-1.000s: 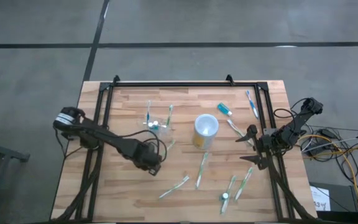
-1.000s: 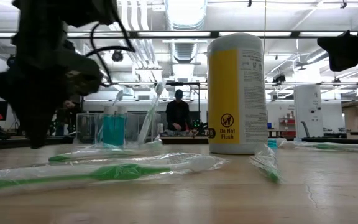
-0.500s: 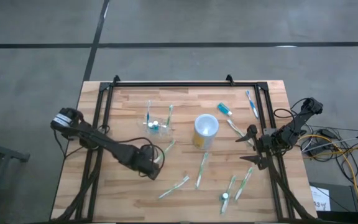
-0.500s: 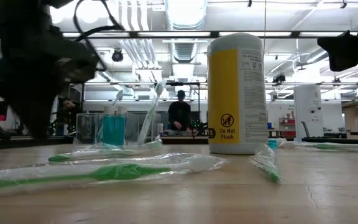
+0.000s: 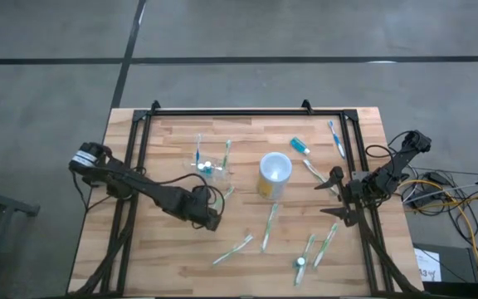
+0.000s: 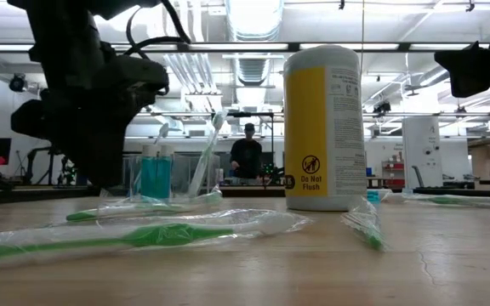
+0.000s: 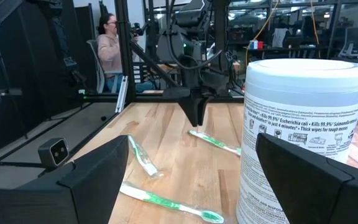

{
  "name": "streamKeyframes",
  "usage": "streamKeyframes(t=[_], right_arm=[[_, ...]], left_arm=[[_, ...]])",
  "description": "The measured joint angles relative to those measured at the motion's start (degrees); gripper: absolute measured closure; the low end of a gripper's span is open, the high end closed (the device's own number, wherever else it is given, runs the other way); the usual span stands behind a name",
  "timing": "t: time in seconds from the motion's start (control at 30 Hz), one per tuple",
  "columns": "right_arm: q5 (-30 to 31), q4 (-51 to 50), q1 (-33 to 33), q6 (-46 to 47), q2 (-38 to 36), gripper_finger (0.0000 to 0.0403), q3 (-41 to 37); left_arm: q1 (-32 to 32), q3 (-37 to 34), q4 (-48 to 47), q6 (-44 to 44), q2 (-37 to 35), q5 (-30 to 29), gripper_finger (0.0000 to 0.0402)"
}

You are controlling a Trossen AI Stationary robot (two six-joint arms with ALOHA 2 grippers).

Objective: Pick & Place toothbrushing station
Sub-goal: Put the green toothbrush into the right section of the transparent organizer

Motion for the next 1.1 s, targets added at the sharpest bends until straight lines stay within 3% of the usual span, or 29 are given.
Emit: streamKeyframes(t=[0.2, 0.87, 1.1], right_arm=[[0.0, 0.0, 0.0, 0.0, 0.0, 0.0058, 0.0], [0.0, 0.0, 0.0, 0.0, 0.0, 0.0053, 0.0], [0.0, 0.0, 0.0, 0.0, 0.0, 0.0057, 0.0]], left_arm=[[0.4, -1.1, 3.2, 1.4, 0.0, 0.0, 0.0276], [0.6, -6.7, 11.5, 1.8, 0.4, 1.6, 0.0276], [0.4, -7.5, 11.6, 3.0, 0.3, 7.5, 0.029]])
